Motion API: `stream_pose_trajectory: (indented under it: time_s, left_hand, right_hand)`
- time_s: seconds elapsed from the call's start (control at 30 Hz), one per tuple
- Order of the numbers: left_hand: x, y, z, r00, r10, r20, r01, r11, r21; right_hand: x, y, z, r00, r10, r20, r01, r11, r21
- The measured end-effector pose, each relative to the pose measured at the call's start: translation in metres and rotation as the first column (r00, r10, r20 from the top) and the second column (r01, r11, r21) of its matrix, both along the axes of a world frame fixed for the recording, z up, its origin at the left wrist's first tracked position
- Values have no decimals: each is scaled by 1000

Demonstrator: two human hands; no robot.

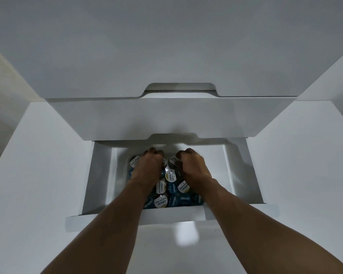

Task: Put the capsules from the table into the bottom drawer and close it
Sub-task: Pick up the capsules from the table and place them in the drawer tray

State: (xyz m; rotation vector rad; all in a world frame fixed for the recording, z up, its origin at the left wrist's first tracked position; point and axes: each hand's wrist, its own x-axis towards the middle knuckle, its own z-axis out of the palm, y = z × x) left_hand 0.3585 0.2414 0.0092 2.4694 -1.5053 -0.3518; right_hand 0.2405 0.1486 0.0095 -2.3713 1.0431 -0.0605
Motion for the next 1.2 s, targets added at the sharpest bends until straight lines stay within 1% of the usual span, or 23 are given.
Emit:
stream_pose_trajectory:
  time_s: [0.1,0.17,0.27,0.37,0.5,0.6,0.73,0.87,0.97,1.07,1.2]
  left_hand:
    - [-6,2,15,999,31,10,-31,999,-8]
    - [-12,6,28,999,37,15,-36,999,-20]
    - [-25,12,47,997,24,78,-19,997,-71]
    - [-40,19,72,991,66,114,-57,995,-78]
    - [-67,28,105,982,23,190,0,993,-118]
    - [-88,34,127,974,-24,226,59,987,-149]
    - [-117,42,148,961,-91,262,149,966,-213]
    - [-151,51,157,957,-145,251,208,946,-250]
    - [-181,56,161,943,-184,279,257,933,-251]
    - [-207,49,168,927,-217,307,301,917,-261]
    - [-240,25,177,912,-243,330,337,903,-267]
  right_hand:
    - [-7,-2,12,1000,-7,-17,6,1000,-31]
    - [-14,-2,21,1000,0,-1,0,998,-66]
    - [-29,2,38,999,23,24,-20,993,-118]
    - [-47,7,59,997,69,31,-61,976,-211]
    - [-81,15,89,997,63,43,-47,955,-293]
    - [-109,21,110,998,23,62,-1,943,-332]
    - [-151,36,133,993,-80,83,105,924,-368]
    - [-199,54,144,985,-164,57,173,913,-369]
    - [-236,61,150,976,-217,27,212,912,-351]
    - [-268,58,155,962,-270,40,266,896,-354]
    - [-305,41,158,954,-298,35,289,881,-376]
